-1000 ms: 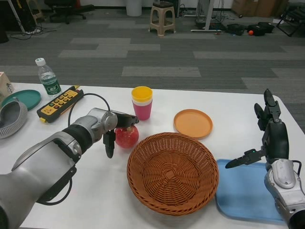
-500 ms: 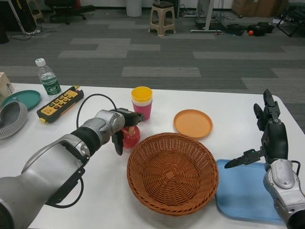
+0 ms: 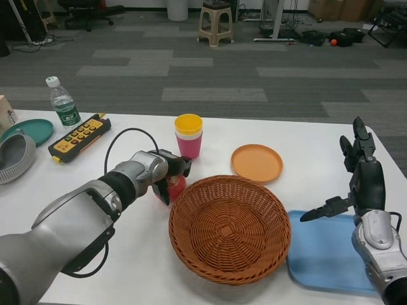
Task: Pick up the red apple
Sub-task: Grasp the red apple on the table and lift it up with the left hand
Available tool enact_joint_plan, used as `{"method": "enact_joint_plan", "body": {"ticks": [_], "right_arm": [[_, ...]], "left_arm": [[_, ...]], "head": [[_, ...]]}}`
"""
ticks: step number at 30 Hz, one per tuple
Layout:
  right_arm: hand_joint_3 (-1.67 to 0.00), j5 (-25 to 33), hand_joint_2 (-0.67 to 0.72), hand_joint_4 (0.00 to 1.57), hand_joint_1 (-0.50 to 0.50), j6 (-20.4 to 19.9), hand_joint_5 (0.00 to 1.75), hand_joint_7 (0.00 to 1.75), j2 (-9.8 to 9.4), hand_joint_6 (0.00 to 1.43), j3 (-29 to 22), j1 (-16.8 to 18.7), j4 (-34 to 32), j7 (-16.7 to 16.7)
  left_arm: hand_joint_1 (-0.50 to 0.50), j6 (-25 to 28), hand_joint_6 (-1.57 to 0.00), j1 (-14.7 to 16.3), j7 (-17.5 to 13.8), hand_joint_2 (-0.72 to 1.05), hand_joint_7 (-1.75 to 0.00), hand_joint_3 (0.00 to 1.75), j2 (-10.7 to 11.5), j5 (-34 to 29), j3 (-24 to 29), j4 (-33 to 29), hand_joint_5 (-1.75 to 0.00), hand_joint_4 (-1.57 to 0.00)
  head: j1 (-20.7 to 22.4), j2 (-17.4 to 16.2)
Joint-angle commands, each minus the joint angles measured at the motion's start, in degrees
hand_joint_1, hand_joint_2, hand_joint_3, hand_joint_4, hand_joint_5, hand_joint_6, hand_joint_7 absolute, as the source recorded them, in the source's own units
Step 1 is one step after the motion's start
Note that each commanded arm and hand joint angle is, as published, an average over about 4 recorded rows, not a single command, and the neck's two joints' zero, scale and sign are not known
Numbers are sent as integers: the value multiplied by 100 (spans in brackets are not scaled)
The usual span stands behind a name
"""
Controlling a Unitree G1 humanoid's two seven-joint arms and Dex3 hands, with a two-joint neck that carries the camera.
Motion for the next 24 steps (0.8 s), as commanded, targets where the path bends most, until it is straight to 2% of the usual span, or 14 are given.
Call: {"method": "enact_joint_plan", "body": {"ticks": [1,7,11,15,18,24], "right_arm": [[0,24,41,20,-33,-26,0,0,7,0,-79,39,11,-9],[0,24,41,20,-33,-26,0,0,7,0,-74,52,7,-11],[0,24,41,20,-33,-26,0,0,13,0,-109,87,-4,-9],[0,24,41,20,-32,-26,0,0,15,0,-127,105,-15,-16],[0,24,41,20,-30,-26,0,0,15,0,-138,120,-26,-16],[0,24,41,20,-29,-31,0,0,15,0,-149,126,-33,-16]], "left_arm": [[-50,13,-5,165,-225,74,-164,39,15,-30,-136,126,-121,0],[-48,57,-8,205,-311,69,-168,83,24,-122,-117,126,-128,0],[-49,158,-8,253,-407,69,-168,98,79,-210,-117,117,-151,0],[-50,180,-10,381,-447,69,-168,105,138,-197,-24,-11,-162,0],[-50,180,-11,625,-436,69,-168,105,175,-98,499,-334,-164,0],[-50,57,-24,1264,-385,69,-168,96,195,370,2068,-1298,-164,0]], "head": [[3,-12],[11,-23],[33,2],[26,0],[30,1],[67,-3]]}}
